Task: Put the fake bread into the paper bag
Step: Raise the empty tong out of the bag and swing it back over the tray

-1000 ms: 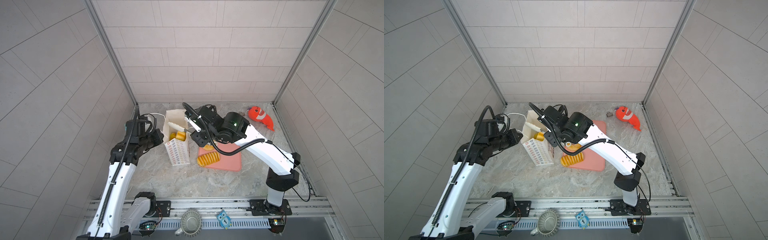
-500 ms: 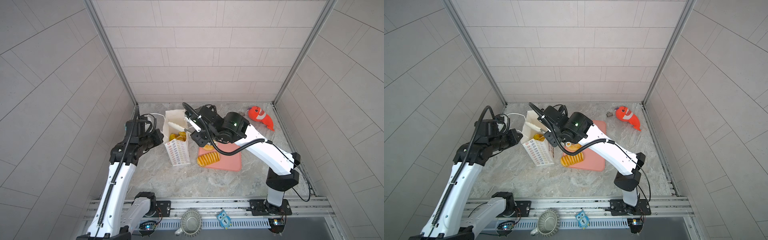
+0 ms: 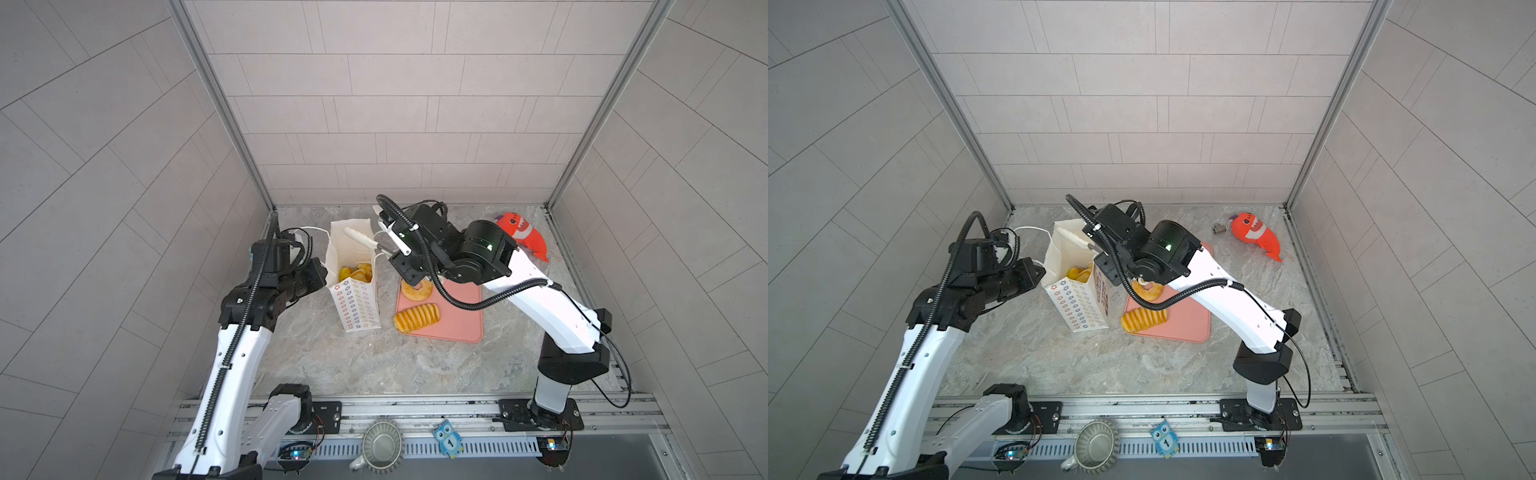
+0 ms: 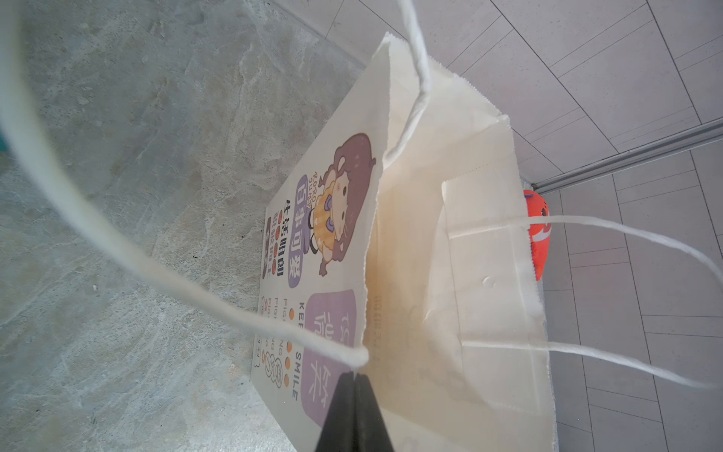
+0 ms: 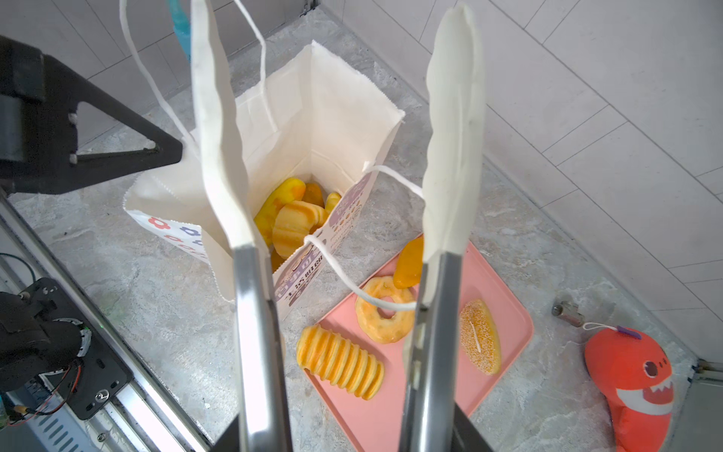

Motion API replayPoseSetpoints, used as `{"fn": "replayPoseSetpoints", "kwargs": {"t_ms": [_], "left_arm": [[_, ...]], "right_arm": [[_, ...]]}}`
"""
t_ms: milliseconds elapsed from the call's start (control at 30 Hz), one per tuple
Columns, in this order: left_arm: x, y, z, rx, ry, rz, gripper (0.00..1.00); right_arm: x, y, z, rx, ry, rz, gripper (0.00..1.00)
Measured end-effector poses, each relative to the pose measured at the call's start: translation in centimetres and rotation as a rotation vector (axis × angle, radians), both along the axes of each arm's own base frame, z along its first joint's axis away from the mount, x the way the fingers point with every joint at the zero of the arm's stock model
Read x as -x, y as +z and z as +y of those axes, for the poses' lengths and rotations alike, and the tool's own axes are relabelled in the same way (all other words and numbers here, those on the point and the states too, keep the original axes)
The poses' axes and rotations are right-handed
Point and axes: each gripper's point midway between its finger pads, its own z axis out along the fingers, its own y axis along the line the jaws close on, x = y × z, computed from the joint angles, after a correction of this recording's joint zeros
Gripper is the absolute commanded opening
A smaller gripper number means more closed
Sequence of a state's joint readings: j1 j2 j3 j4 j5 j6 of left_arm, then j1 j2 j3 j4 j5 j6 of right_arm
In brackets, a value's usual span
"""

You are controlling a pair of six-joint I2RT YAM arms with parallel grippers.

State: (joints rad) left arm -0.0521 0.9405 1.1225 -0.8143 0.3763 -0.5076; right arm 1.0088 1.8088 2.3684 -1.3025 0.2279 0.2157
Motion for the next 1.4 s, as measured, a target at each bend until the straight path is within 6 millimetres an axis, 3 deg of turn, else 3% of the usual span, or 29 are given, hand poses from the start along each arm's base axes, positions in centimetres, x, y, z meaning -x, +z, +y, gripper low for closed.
{"fn": "replayPoseSetpoints", "kwargs": {"t_ms": [333, 733, 1133, 1400], "left_arm": [[0.0, 0.0, 0.0, 0.0, 0.0, 0.0, 0.04], [0.0, 0.0, 0.0, 0.001, -0.001, 0.0, 0.04], [0.0, 0.0, 0.0, 0.001, -0.001, 0.001, 0.04], [0.0, -0.1, 0.0, 0.0, -0.001, 0.003, 0.04]], "right_arm": [[-1.3, 2.7, -5.8, -0.032, -0.116, -0.052, 0.55], [-2.7, 0.4, -12.4, -0.043, -0.271, 0.012, 0.56], [-4.6, -4.7, -14.2, -0.089, -0.35, 0.145, 0.55], [-6.0, -7.7, -14.0, -0.14, -0.377, 0.222, 0.55]]}}
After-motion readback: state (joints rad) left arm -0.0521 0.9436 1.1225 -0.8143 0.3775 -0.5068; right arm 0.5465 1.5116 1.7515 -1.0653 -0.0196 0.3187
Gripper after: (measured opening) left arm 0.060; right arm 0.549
